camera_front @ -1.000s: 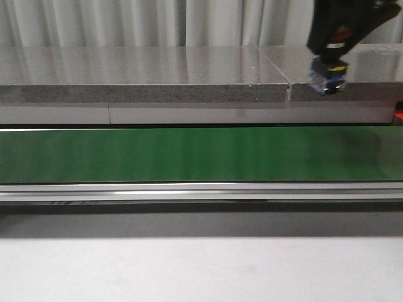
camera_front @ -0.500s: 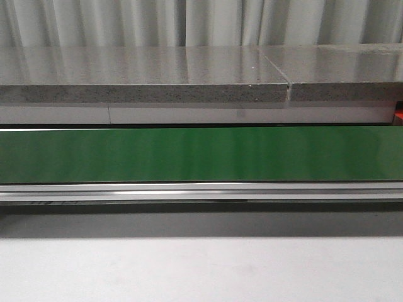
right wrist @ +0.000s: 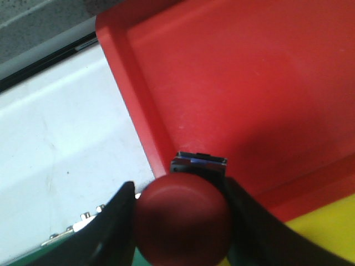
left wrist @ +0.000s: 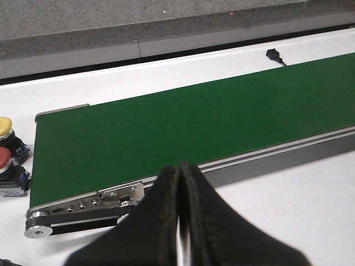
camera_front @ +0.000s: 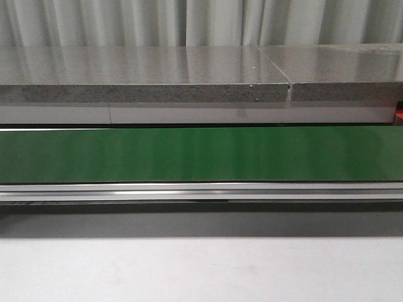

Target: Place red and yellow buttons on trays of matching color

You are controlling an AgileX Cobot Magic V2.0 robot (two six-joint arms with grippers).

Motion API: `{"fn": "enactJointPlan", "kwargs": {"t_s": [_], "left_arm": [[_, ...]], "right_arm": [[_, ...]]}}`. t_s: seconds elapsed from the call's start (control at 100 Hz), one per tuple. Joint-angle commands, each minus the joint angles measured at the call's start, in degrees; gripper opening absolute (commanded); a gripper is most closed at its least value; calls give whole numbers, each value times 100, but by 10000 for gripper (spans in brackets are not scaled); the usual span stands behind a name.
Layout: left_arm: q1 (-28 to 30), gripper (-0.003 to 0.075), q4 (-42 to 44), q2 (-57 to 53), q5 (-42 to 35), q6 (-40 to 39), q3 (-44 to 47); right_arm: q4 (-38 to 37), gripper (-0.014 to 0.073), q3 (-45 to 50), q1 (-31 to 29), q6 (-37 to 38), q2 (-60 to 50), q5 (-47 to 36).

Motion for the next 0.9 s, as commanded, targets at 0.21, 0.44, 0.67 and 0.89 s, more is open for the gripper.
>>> {"fn": "enactJointPlan", "kwargs": {"t_s": [0.21, 0.44, 0.67, 0.89], "left_arm": [[-35, -21, -96, 45, -444, -41, -152], [-35, -21, -96, 45, -444, -41, -152], [-35, -21, -96, 45, -444, -41, -152], [-35, -21, -96, 45, -444, -41, -152]], "right_arm": [[69, 123, -716, -34, 94, 556, -496], [366, 123, -1178, -34, 94, 1206, -524], [544, 179, -1336, -34, 88, 1525, -426], [544, 549, -1336, -34, 60, 1530, -468]]}}
